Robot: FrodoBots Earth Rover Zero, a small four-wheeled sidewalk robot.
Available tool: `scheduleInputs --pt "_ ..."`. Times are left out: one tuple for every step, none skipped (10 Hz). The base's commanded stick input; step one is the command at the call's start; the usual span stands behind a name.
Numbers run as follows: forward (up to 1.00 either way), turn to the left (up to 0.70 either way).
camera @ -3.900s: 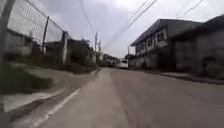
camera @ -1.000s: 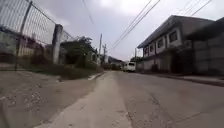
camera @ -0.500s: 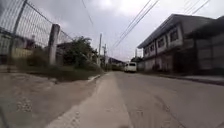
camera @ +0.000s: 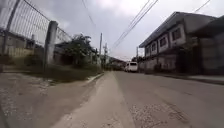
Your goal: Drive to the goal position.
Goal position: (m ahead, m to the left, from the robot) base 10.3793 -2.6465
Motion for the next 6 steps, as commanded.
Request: scheduleInputs --pt "0.7 0.0" --pt "0.7 0.0" --pt "0.7 0.0" --pt "0.7 0.0" --pt "0.7 -0.1" --pt "0.7 -0.31"
